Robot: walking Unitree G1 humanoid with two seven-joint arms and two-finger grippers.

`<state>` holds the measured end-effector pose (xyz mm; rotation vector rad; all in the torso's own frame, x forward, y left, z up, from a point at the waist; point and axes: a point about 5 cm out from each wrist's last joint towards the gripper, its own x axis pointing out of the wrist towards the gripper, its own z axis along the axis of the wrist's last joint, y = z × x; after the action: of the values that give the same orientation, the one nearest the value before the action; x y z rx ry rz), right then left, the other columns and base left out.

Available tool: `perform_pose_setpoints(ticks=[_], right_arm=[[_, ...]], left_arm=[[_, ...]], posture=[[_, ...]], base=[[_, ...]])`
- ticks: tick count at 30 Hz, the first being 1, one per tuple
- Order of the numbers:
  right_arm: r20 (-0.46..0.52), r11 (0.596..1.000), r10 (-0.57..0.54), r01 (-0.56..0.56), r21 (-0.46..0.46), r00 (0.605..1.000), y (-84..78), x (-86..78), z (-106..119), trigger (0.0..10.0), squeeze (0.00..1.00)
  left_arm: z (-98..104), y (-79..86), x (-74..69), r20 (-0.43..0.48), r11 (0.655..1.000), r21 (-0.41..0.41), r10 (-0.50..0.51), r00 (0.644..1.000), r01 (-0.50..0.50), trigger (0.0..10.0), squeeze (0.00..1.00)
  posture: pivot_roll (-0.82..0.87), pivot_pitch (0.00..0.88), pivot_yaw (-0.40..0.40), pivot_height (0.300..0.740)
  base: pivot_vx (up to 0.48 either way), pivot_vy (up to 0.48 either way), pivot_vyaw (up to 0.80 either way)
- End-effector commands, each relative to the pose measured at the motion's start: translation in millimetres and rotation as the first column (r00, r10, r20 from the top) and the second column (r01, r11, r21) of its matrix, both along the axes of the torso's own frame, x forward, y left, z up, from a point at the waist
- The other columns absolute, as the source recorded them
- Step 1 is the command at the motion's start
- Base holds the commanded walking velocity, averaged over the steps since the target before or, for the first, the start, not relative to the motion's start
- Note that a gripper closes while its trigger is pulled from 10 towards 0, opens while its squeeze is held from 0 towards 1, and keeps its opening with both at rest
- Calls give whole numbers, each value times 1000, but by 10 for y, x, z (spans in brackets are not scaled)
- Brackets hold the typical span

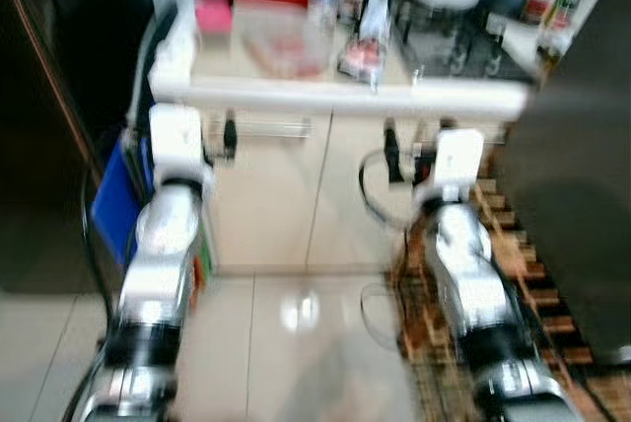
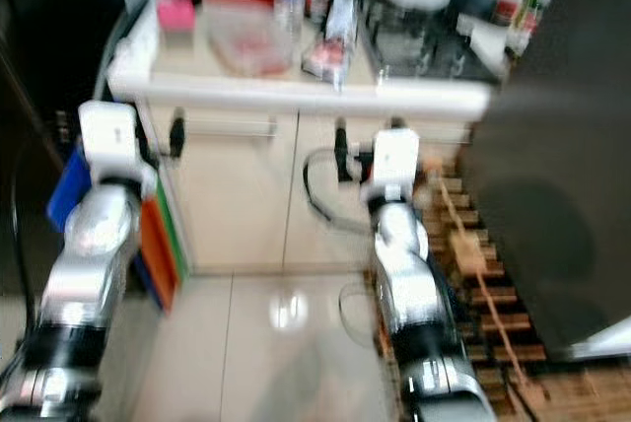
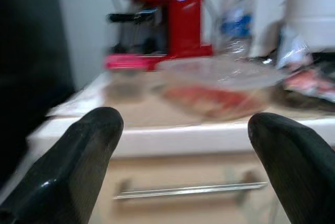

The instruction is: Restocking fridge

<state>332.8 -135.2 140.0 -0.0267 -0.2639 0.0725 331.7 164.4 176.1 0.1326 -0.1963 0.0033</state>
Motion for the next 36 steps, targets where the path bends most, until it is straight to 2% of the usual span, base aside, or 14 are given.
perform_pose_setpoints(ticks=[1,9,12,15,19,22,23,27,30,36], right_arm=[[3,1000,-15,15,0,1000,-33,16,10,10000,0],[25,1000,-12,12,-7,1000,-13,-4,41,10000,0],[31,1000,-10,10,-16,999,-12,-37,29,10000,0],[27,1000,-11,11,-21,1000,-27,-48,16,10000,0],[103,999,-5,8,-36,995,-45,-61,210,10000,0],[141,999,-9,13,-30,990,-57,-85,329,10000,0],[177,1000,1,5,-31,984,-54,-115,441,10000,0],[200,999,14,-6,-40,980,-46,-145,502,10000,0],[200,1000,7,-5,-12,980,-70,-158,555,10000,0],[190,1000,-2,-1,13,982,-65,-191,607,10000,0]], left_arm=[[38,-46,11,5,1000,18,-16,1000,16,10000,0],[122,-48,15,30,1000,-9,-20,999,21,10000,0],[175,4,-17,64,999,-40,0,998,2,10000,0],[190,38,-26,75,999,-34,26,997,-23,10000,0],[180,109,-44,73,996,-26,84,994,-82,10000,0],[159,176,-70,65,990,-44,140,988,-137,10000,0],[151,197,-89,62,987,-39,156,986,-153,10000,0],[147,197,-105,63,987,-36,161,985,-159,10000,0],[228,221,-154,83,978,-44,205,975,-202,10000,0],[325,206,-150,89,983,-15,183,979,-182,10000,0]], posture=[[114,0,-69,740],[108,0,-63,740],[108,0,-60,740],[110,0,-66,740],[114,0,-68,740],[112,0,-75,740],[111,0,-75,740],[107,0,-74,740],[106,0,-69,740],[107,0,-64,740]], base=[[461,0,0],[465,0,0],[461,0,0],[464,0,0],[446,0,0],[0,0,0],[0,0,0],[0,0,0],[0,0,0],[0,0,0]])
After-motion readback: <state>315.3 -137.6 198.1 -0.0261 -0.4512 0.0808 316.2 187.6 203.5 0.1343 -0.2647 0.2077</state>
